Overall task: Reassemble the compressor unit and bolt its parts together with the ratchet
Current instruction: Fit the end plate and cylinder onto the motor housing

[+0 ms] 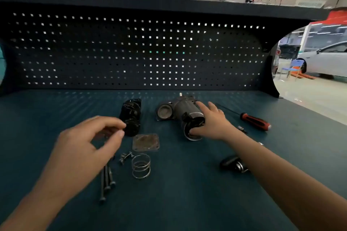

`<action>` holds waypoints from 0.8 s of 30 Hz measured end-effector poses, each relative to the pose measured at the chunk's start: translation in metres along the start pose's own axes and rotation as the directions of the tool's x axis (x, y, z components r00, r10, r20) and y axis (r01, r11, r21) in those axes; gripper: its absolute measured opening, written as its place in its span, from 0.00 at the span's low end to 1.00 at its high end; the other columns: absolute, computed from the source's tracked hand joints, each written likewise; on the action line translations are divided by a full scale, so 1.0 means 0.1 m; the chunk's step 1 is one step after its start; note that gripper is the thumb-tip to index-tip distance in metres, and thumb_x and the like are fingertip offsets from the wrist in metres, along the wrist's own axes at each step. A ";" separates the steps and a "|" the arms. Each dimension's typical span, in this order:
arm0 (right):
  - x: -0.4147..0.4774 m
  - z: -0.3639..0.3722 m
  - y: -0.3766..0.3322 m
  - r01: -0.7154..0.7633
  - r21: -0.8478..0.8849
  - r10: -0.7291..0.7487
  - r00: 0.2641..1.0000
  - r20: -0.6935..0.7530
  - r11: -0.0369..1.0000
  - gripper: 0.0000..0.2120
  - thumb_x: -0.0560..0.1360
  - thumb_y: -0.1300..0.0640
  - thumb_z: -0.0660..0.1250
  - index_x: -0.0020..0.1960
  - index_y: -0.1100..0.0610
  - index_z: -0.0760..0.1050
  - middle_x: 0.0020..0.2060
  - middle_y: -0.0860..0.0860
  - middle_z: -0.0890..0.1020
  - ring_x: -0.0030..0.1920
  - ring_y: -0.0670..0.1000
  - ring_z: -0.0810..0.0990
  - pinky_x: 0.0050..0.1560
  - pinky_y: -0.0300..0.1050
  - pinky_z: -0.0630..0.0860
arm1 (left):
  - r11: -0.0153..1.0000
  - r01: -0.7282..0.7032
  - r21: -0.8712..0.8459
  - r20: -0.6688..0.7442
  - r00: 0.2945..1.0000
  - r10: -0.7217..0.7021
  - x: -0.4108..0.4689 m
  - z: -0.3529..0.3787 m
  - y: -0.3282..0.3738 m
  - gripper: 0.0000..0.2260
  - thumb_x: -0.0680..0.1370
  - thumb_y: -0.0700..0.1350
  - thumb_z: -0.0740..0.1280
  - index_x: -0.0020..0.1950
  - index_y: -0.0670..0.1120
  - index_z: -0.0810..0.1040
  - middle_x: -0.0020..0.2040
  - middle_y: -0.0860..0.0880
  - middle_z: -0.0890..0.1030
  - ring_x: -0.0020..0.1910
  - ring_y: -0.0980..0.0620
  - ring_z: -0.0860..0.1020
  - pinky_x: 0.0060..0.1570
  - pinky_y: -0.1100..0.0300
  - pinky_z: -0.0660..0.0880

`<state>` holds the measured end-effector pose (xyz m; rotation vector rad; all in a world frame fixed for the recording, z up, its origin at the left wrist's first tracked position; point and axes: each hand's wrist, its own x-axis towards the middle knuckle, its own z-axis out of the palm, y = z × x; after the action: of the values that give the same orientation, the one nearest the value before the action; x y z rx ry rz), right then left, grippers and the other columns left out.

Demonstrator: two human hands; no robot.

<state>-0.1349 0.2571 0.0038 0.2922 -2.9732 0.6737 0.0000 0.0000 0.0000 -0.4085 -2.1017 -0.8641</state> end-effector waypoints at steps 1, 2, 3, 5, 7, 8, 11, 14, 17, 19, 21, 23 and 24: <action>0.03 0.05 -0.03 -0.008 0.001 0.008 0.999 0.036 1.000 0.43 0.71 0.48 0.70 0.76 0.46 0.46 0.76 0.54 0.46 0.74 0.62 0.48 0.71 0.56 0.57 | 0.999 0.050 -0.003 0.021 0.999 -0.049 0.09 0.05 -0.06 0.14 0.71 0.39 0.71 0.41 0.61 0.77 0.41 0.60 0.80 0.40 0.64 0.77 0.40 0.78 0.69; 0.05 0.09 -0.06 -0.009 0.012 0.008 0.998 0.061 1.000 0.43 0.71 0.47 0.70 0.76 0.46 0.47 0.76 0.53 0.45 0.74 0.62 0.48 0.71 0.56 0.58 | 0.993 0.120 0.006 0.051 0.991 -0.120 0.15 0.07 -0.11 0.15 0.71 0.37 0.71 0.40 0.60 0.77 0.39 0.56 0.79 0.39 0.63 0.76 0.38 0.77 0.69; 0.07 0.15 -0.08 -0.022 0.002 0.022 0.997 0.079 1.000 0.43 0.71 0.45 0.70 0.76 0.46 0.47 0.76 0.53 0.45 0.74 0.62 0.49 0.71 0.56 0.58 | 0.987 0.158 0.039 0.076 0.984 -0.161 0.21 0.10 -0.23 0.15 0.71 0.37 0.70 0.39 0.59 0.77 0.37 0.54 0.78 0.39 0.62 0.75 0.37 0.76 0.68; 0.07 0.28 -0.11 -0.035 -0.003 0.035 0.998 0.045 0.999 0.41 0.71 0.43 0.69 0.75 0.45 0.49 0.76 0.53 0.46 0.73 0.64 0.49 0.69 0.56 0.59 | 0.966 0.228 0.118 0.109 0.964 -0.241 0.31 0.17 -0.41 0.11 0.74 0.38 0.67 0.42 0.55 0.79 0.40 0.56 0.77 0.39 0.61 0.75 0.37 0.75 0.67; 0.07 0.35 -0.12 -0.040 0.004 0.040 0.999 -0.010 0.999 0.39 0.71 0.43 0.69 0.75 0.45 0.50 0.75 0.52 0.46 0.72 0.64 0.50 0.68 0.56 0.61 | 0.948 0.275 0.160 0.112 0.949 -0.294 0.40 0.22 -0.57 0.09 0.77 0.38 0.63 0.47 0.50 0.81 0.43 0.56 0.77 0.40 0.62 0.74 0.38 0.75 0.66; 0.07 0.36 -0.12 -0.040 0.001 0.040 0.999 -0.033 0.999 0.39 0.71 0.42 0.68 0.74 0.45 0.51 0.75 0.52 0.47 0.72 0.64 0.50 0.68 0.55 0.61 | 0.941 0.289 0.175 0.113 0.944 -0.311 0.43 0.24 -0.63 0.09 0.78 0.38 0.62 0.48 0.49 0.81 0.44 0.56 0.76 0.41 0.63 0.74 0.38 0.74 0.66; 0.08 0.42 -0.13 -0.044 -0.025 0.042 0.997 -0.067 0.999 0.37 0.71 0.43 0.68 0.74 0.45 0.52 0.75 0.53 0.48 0.71 0.64 0.53 0.67 0.55 0.61 | 0.941 0.298 0.161 0.127 0.939 -0.319 0.50 0.32 -0.80 0.09 0.78 0.37 0.63 0.48 0.48 0.81 0.43 0.56 0.76 0.41 0.61 0.74 0.37 0.74 0.66; 0.09 0.48 -0.16 -0.050 -0.046 0.044 0.992 -0.122 0.998 0.35 0.71 0.43 0.67 0.72 0.44 0.53 0.73 0.52 0.50 0.69 0.62 0.54 0.65 0.56 0.63 | 0.933 0.339 0.117 0.130 0.927 -0.353 0.56 0.38 -0.91 0.08 0.76 0.37 0.66 0.45 0.48 0.82 0.42 0.57 0.77 0.42 0.61 0.75 0.39 0.73 0.66; 0.12 0.52 -0.17 -0.060 -0.085 0.044 0.984 -0.170 0.995 0.35 0.71 0.42 0.67 0.72 0.44 0.53 0.72 0.53 0.51 0.68 0.62 0.56 0.65 0.56 0.63 | 0.921 0.371 0.120 0.115 0.916 -0.384 0.63 0.41 -1.03 0.08 0.75 0.36 0.66 0.45 0.47 0.82 0.43 0.54 0.79 0.43 0.58 0.76 0.41 0.70 0.67; 0.13 0.56 -0.17 -0.052 -0.073 0.037 0.981 -0.192 0.996 0.34 0.71 0.42 0.67 0.72 0.45 0.54 0.72 0.54 0.51 0.68 0.62 0.56 0.66 0.56 0.62 | 0.913 0.386 0.132 0.077 0.914 -0.397 0.67 0.41 -1.12 0.08 0.74 0.34 0.66 0.44 0.46 0.82 0.42 0.54 0.79 0.42 0.58 0.76 0.41 0.69 0.68; 0.13 0.60 -0.16 -0.037 -0.048 0.026 0.977 -0.212 0.998 0.33 0.72 0.43 0.67 0.71 0.46 0.55 0.73 0.55 0.50 0.68 0.62 0.57 0.67 0.56 0.61 | 0.901 0.408 0.150 0.024 0.909 -0.416 0.66 0.39 -1.19 0.08 0.73 0.34 0.66 0.41 0.46 0.82 0.41 0.54 0.78 0.39 0.60 0.75 0.39 0.68 0.68; 0.13 0.63 -0.16 -0.023 -0.003 0.021 0.972 -0.236 1.000 0.32 0.72 0.44 0.67 0.71 0.46 0.56 0.73 0.55 0.50 0.68 0.63 0.57 0.67 0.56 0.61 | 0.889 0.418 0.189 -0.005 0.905 -0.424 0.60 0.38 -1.28 0.09 0.72 0.35 0.67 0.37 0.48 0.80 0.39 0.54 0.78 0.38 0.59 0.75 0.39 0.64 0.69; 0.13 0.64 -0.16 -0.019 0.015 0.022 0.968 -0.249 1.000 0.31 0.73 0.44 0.67 0.71 0.47 0.57 0.73 0.55 0.50 0.68 0.63 0.57 0.67 0.56 0.62 | 0.881 0.425 0.208 -0.008 0.902 -0.433 0.57 0.36 -1.32 0.10 0.71 0.35 0.67 0.36 0.49 0.79 0.39 0.54 0.78 0.38 0.57 0.75 0.40 0.62 0.70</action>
<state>-0.1467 0.2129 -0.0452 0.1637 -2.7370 0.6761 -0.1276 -0.0690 -0.0294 0.1638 -2.3319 -0.8746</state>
